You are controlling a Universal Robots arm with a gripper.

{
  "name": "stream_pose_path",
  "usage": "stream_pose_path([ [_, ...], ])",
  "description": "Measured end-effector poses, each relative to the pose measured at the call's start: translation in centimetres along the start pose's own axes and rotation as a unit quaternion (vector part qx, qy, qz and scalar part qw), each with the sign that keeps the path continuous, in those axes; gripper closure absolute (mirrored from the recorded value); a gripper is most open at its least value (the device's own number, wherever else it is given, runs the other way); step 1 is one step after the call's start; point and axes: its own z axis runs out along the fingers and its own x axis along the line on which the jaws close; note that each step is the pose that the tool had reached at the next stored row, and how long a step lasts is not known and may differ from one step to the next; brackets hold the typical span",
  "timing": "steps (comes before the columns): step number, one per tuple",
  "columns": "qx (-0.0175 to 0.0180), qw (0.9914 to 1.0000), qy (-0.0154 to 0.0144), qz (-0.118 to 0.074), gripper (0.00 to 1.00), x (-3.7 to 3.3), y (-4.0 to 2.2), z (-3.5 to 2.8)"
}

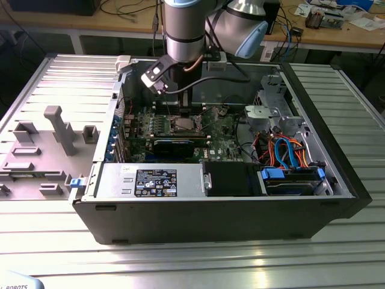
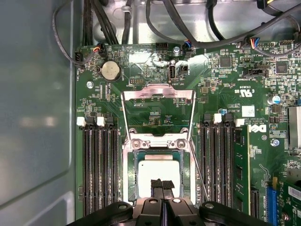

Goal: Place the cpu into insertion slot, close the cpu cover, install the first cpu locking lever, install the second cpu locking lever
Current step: 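Close the cpu cover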

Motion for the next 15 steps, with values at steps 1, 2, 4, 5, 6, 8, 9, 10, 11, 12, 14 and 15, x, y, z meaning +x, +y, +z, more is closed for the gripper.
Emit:
stream_pose_path([
  [1,0.0000,1.00000,0.0000,0.000,0.89,0.00,0.00,-0.10],
  [2,0.0000,1.00000,0.0000,0.000,0.89,0.01,0.01,-0.26],
  [4,0.0000,1.00000,-0.0001,0.000,0.89,0.02,0.02,-0.48],
  [5,0.0000,1.00000,0.0000,0.000,0.89,0.03,0.03,-0.75],
  [6,0.0000,1.00000,0.0000,0.000,0.89,0.04,0.04,-0.94],
  [8,0.0000,1.00000,0.0000,0.000,0.89,0.05,0.06,-1.33],
  [9,0.0000,1.00000,0.0000,0.000,0.89,0.06,0.06,-1.44],
  [10,0.0000,1.00000,-0.0001,0.000,0.89,0.06,0.07,-1.61],
  [11,0.0000,1.00000,-0.0001,0.000,0.89,0.07,0.07,-1.70],
  [12,0.0000,1.00000,-0.0001,0.000,0.89,0.07,0.08,-1.78],
  [14,0.0000,1.00000,-0.0001,0.000,0.89,0.08,0.08,-1.96],
  [15,0.0000,1.00000,0.0000,0.000,0.89,0.08,0.09,-2.01],
])
